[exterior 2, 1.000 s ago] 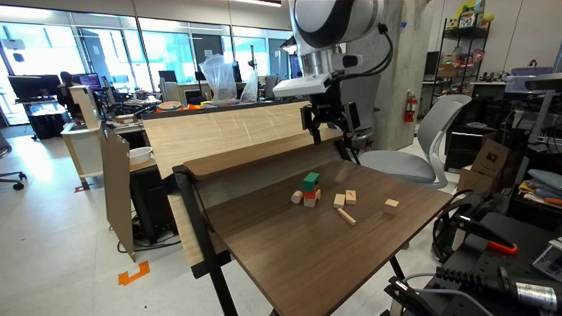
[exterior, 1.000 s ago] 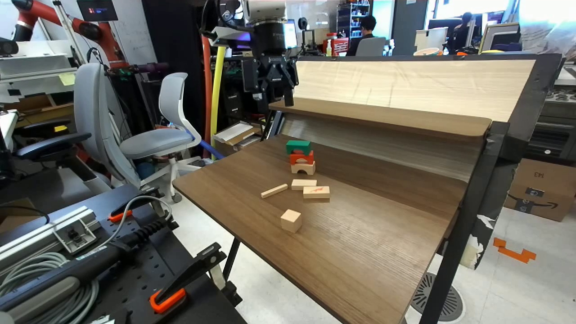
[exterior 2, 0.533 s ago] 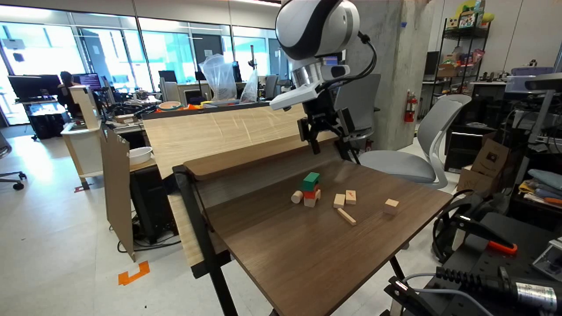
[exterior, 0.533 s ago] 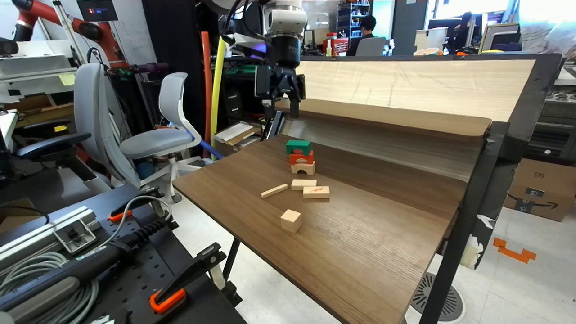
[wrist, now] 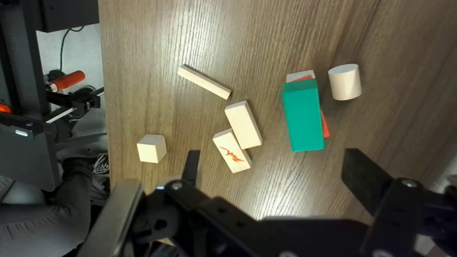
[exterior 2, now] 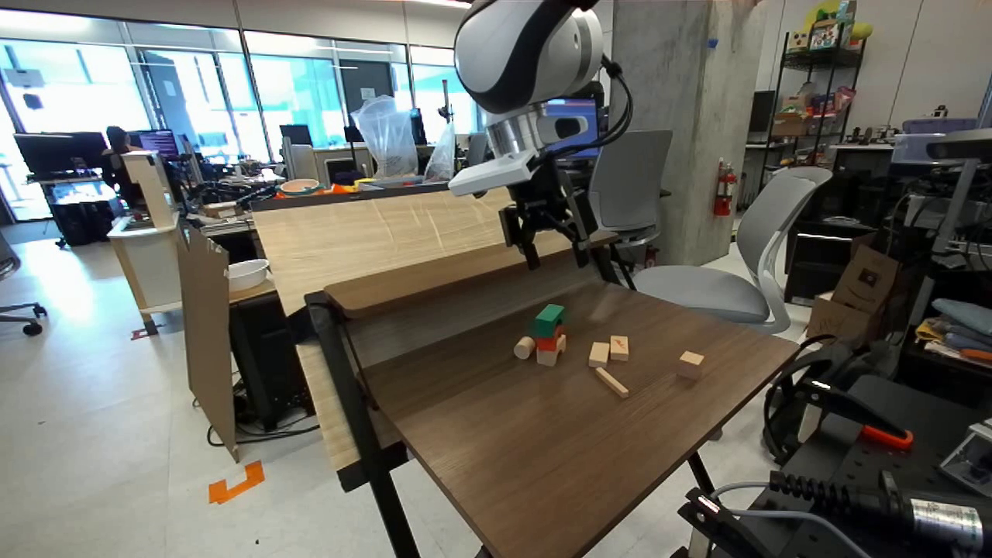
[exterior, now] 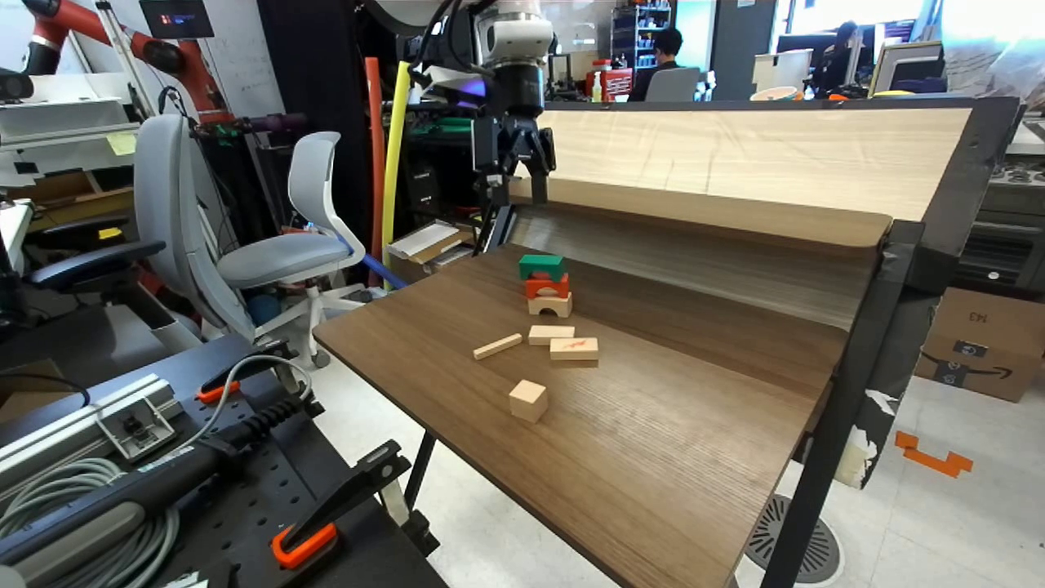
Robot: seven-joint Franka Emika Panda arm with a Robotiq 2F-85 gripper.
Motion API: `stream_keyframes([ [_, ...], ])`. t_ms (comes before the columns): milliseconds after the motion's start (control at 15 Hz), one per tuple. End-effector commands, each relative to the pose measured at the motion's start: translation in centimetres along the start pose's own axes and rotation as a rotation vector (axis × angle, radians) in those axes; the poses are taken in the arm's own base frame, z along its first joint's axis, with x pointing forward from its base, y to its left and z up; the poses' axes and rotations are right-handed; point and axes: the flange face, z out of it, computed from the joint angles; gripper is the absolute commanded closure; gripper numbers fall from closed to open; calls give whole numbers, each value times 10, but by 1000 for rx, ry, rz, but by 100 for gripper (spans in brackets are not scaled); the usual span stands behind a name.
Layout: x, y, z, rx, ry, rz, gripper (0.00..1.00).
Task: Move the orange and green blocks off the wooden block
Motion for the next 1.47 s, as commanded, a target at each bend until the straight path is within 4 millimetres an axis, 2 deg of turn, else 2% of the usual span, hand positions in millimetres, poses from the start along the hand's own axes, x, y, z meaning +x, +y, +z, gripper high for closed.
stream_keyframes([
  [0,1,0,0,-1,1,2,0],
  [533,5,-18,-17,79,-126,79,0],
  [1000,8,-47,18,208,-122,101,0],
  [1400,18,-50,41,185,-105,113,0],
])
